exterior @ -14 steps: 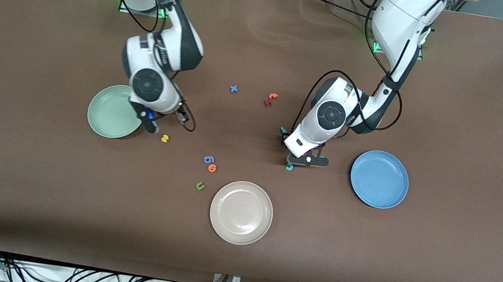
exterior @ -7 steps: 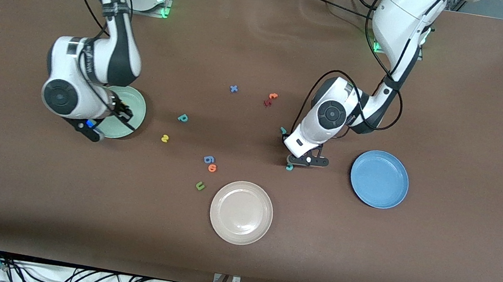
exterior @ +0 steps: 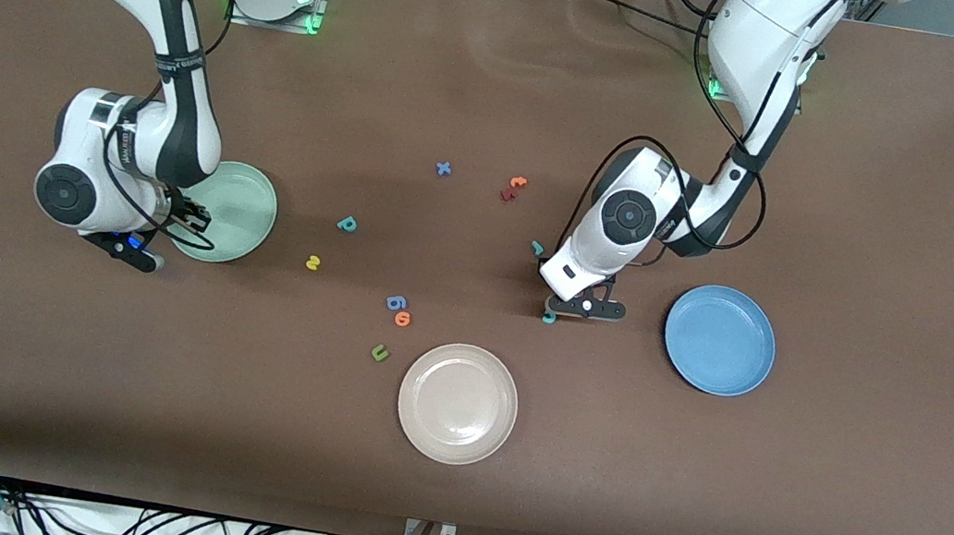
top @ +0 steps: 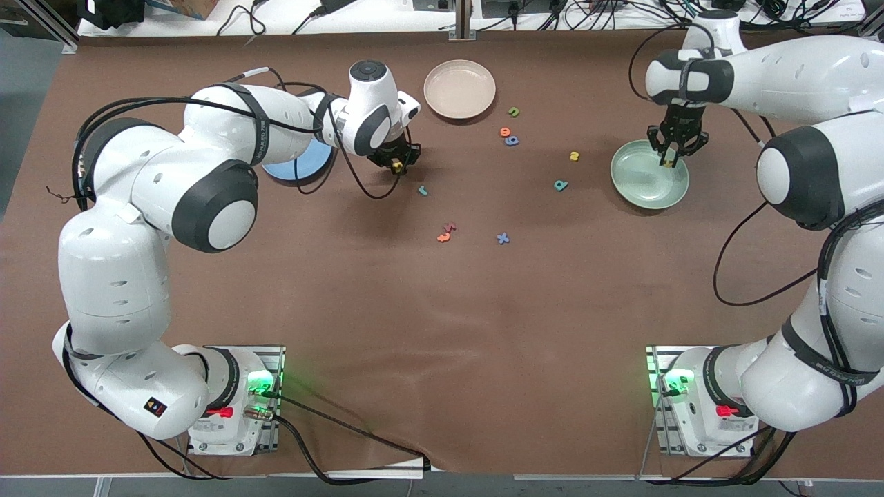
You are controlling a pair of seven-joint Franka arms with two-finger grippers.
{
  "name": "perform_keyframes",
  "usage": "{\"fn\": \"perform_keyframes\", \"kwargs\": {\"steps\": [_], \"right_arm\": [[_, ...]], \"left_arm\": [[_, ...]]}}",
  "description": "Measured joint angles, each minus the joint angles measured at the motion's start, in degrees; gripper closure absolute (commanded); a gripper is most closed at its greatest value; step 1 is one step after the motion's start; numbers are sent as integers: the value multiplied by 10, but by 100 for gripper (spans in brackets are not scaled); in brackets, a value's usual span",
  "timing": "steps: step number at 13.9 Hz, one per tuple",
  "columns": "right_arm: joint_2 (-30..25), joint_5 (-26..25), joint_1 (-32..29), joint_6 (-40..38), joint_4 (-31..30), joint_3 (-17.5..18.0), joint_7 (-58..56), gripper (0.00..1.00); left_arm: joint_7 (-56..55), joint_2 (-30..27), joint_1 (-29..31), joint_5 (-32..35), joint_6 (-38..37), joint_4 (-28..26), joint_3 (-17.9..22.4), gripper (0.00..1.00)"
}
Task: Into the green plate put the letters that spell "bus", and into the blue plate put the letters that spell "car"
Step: 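Place the u on the green plate while the left gripper lifts the D, then drop the D on the blue plate while the right gripper reaches the d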
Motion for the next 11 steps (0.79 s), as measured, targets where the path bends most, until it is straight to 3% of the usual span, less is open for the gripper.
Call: {"fn": "perform_keyframes", "kwargs": {"steps": [1, 2, 3, 4, 5, 8, 11], "right_arm": [[2, 0, 1, 7, -6, 0, -5, 89], [4, 0, 2, 11, -9, 1, -7, 71], [4, 0, 2, 13, -10, 1, -8, 25], [4, 0, 2, 14, -10, 1, -8, 9], [4, 0, 2, 14, -11, 1, -8, 2], [4, 0, 2, 15, -10, 1, -8, 1], [-5, 2, 5, 14, -8, 1, -4, 1]], "left_arm": [[2, 0, 5, 26, -13, 6, 5, 82], [7, -2, 14, 53, -28, 15, 8, 82], [19, -4, 24, 72, -43, 23, 9, 82], [34, -10, 32, 80, -57, 28, 9, 82], [53, -17, 40, 83, -73, 30, 9, 82], [137, -40, 73, 84, -107, 30, 11, 76], [220, -46, 128, 84, -115, 28, 14, 77]]}}
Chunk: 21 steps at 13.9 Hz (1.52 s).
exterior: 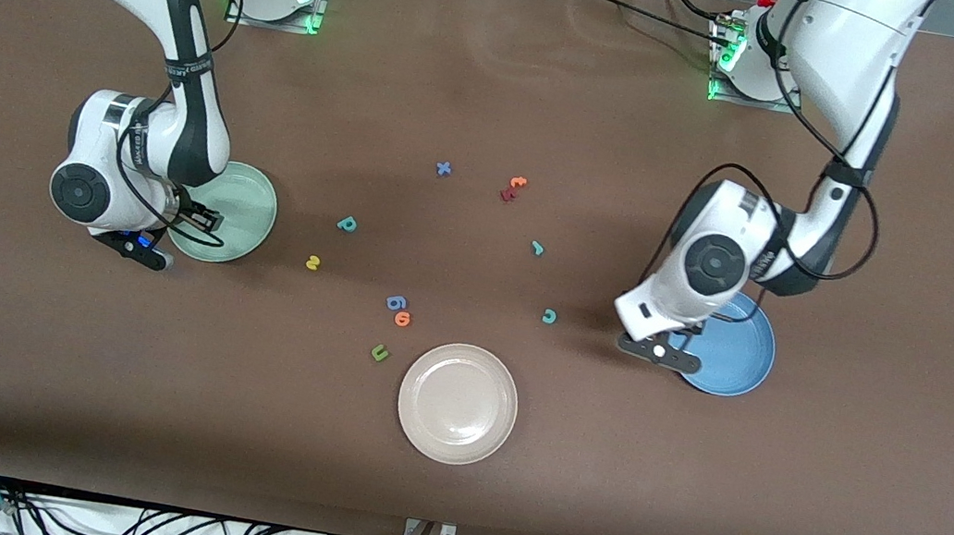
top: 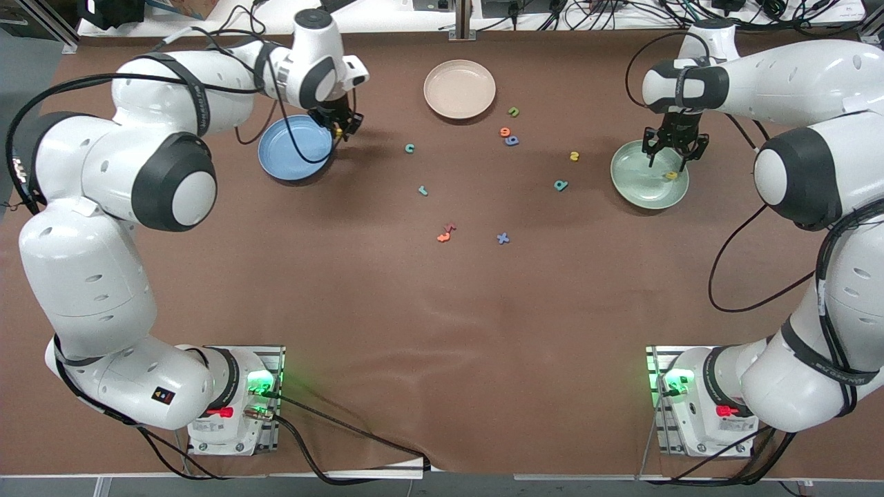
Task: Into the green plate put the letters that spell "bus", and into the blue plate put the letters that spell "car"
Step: 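Drop the D on the blue plate while the right gripper reaches the d, then grasp the d with the right gripper while the left gripper reaches the c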
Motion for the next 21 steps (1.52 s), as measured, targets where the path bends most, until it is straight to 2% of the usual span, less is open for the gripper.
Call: {"fn": "perform_keyframes", "kwargs": {"steps": [2, 3, 4, 5, 8, 10, 14, 17, 21], "right_arm": [[-12, 0, 4, -5, 0, 0, 4, 1], [-17, 1, 5, -7, 0, 1, 7, 1], [-23, 3, 6, -7, 0, 4, 18, 1], [-29, 7, 9, -7, 1, 13, 41, 1], [-47, 11, 20, -7, 7, 71, 170, 1], [-50, 11, 27, 3, 15, 113, 265, 2], [-41, 11, 30, 65, 13, 173, 393, 3], [-24, 11, 42, 126, -9, 185, 436, 3], [-20, 11, 46, 238, -78, 198, 478, 5]], "left_arm": [[51, 0, 35, 0, 0, -1, 0, 77], [78, 0, 51, 0, 0, -1, 0, 71], [106, 0, 68, 0, 0, -1, 0, 23], [132, 0, 84, 0, 0, -1, 0, 0], [162, 0, 104, -15, 0, -1, -7, 0], [155, 0, 98, -50, 0, -1, -27, 0], [49, 6, 22, -74, 2, 14, -40, 0], [-24, 27, -33, -75, 11, 38, -40, 0], [-65, 75, -59, -76, 35, 91, -40, 0]]}}
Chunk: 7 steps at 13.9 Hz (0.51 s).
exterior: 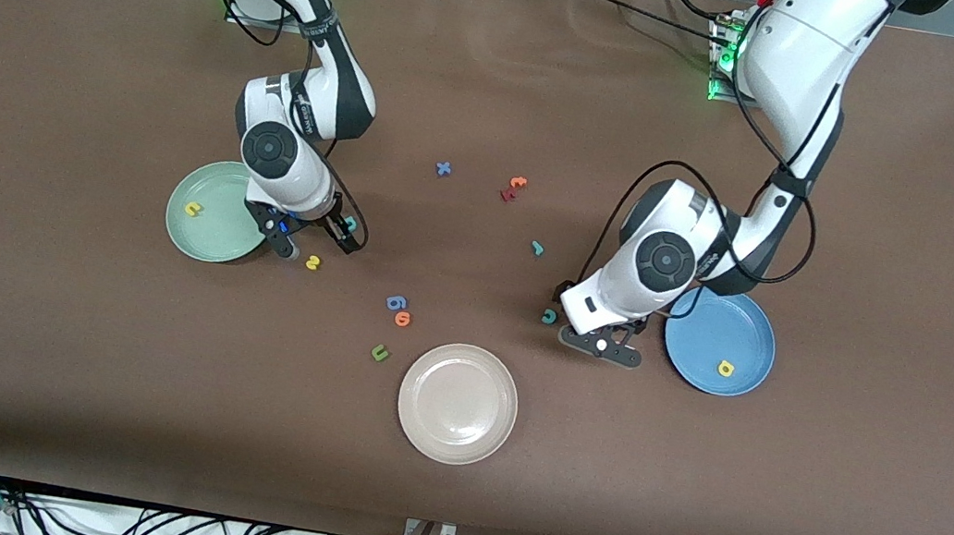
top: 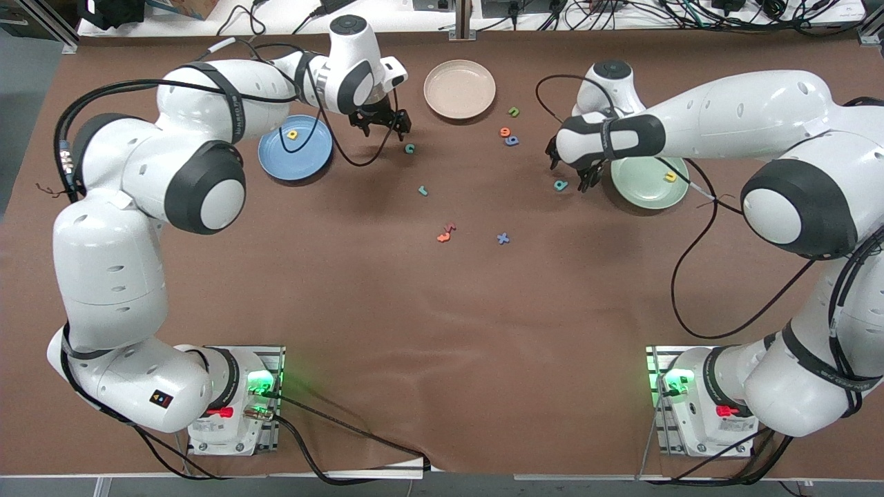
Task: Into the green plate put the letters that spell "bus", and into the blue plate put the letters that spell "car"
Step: 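Grasp the d with the right gripper while the left gripper reaches the c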
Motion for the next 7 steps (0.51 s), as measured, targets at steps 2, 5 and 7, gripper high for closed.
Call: {"fn": "perform_keyframes", "kwargs": {"steps": [2, 5, 7], "right_arm": [[0, 0, 0, 30, -18, 11, 19, 7], [0, 0, 3, 42, -23, 20, 35, 13], [0, 0, 3, 42, -24, 20, 36, 19]], "left_arm": [[-29, 25, -18, 0, 9, 26, 0, 1], [-48, 59, -35, 0, 12, 63, 0, 1], [-48, 74, -35, 0, 12, 80, 1, 4]]}}
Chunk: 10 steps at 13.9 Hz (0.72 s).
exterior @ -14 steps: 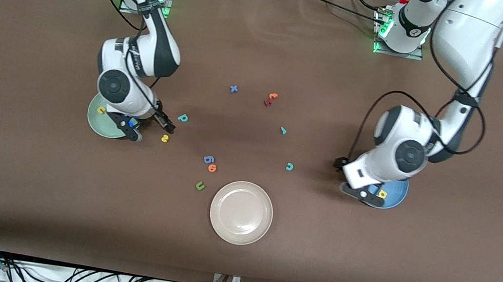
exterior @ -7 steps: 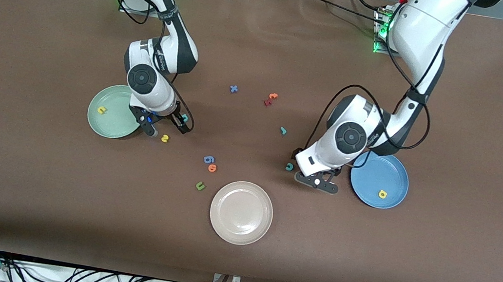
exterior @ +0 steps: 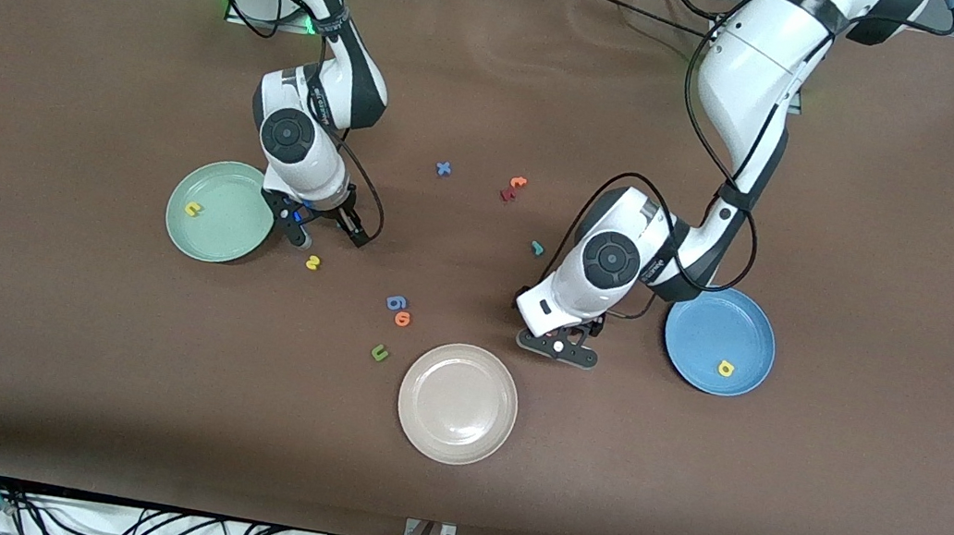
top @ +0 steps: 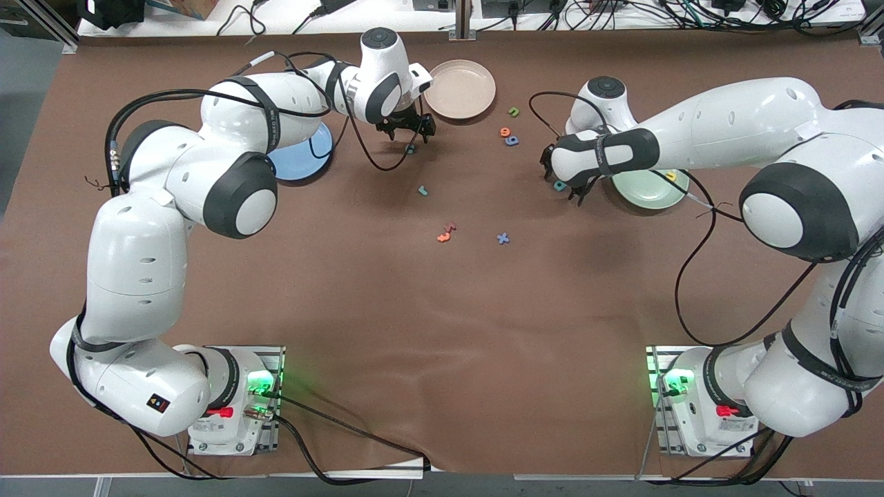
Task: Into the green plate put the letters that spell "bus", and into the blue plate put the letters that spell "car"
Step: 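Grasp the d with the right gripper while the left gripper reaches the c, then place the d on the green plate while the left gripper grasps the c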
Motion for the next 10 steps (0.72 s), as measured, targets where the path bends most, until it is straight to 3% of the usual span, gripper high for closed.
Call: {"fn": "perform_keyframes", "kwargs": {"steps": [3, 7, 10], "right_arm": [[1, 0, 0, 5, -4, 0, 0, 23], [1, 0, 0, 39, -14, 1, -1, 62], [-1, 0, 0, 42, -14, 1, -6, 86]], "left_arm": [[0, 9, 0, 0, 0, 7, 2, 14], [0, 9, 0, 0, 0, 11, 2, 25], [0, 10, 0, 0, 0, 11, 2, 25]]}}
